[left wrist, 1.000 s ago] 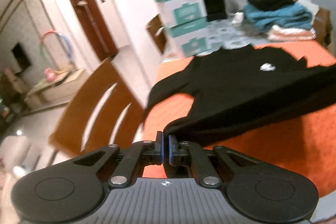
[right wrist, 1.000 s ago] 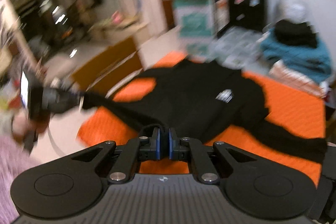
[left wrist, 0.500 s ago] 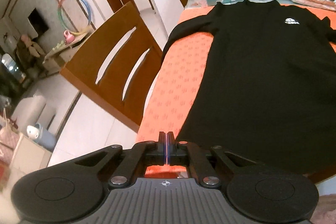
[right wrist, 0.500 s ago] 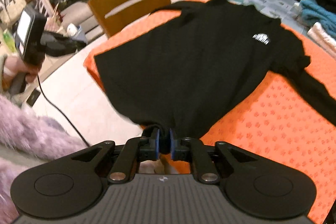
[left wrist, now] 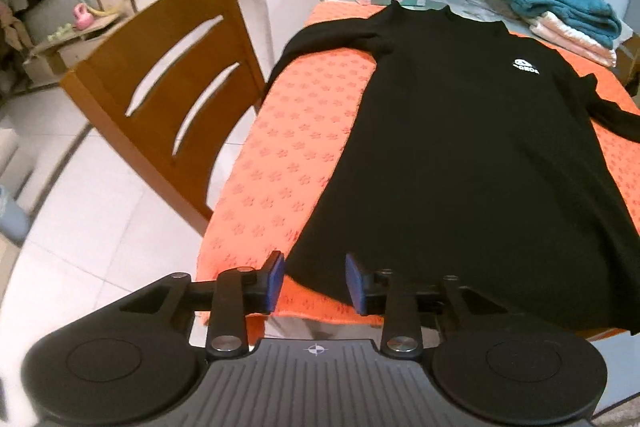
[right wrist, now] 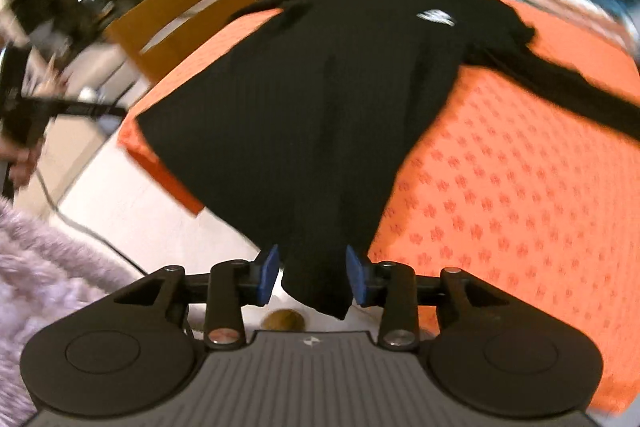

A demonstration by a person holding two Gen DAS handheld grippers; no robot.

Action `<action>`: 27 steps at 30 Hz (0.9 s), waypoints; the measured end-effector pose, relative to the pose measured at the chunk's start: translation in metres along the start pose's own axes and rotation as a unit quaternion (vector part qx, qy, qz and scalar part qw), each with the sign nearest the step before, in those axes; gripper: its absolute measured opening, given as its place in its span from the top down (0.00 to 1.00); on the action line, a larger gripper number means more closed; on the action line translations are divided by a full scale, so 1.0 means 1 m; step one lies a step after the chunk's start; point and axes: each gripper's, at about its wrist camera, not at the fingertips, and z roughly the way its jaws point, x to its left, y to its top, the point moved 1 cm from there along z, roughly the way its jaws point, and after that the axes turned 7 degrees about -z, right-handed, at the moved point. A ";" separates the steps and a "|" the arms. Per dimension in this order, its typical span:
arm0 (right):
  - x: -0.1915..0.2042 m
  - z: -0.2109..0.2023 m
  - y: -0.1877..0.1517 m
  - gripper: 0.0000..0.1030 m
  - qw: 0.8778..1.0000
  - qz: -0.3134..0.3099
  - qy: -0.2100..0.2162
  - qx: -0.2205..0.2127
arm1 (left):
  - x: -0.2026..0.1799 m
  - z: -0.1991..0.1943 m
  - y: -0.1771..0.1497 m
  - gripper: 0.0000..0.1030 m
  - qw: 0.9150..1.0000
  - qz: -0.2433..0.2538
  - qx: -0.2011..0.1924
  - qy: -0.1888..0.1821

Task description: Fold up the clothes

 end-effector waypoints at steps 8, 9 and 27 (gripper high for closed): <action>-0.003 0.020 -0.020 0.56 0.989 0.132 -0.067 -0.014 | 0.006 0.030 0.009 0.52 0.997 0.052 0.021 -0.054; -0.004 0.022 -0.022 0.56 0.987 0.145 -0.074 -0.016 | 0.006 0.033 0.009 0.52 0.996 0.055 0.025 -0.062; 0.015 0.025 -0.031 0.56 0.963 0.225 -0.147 -0.028 | 0.025 0.055 0.011 0.93 0.991 0.047 0.048 -0.119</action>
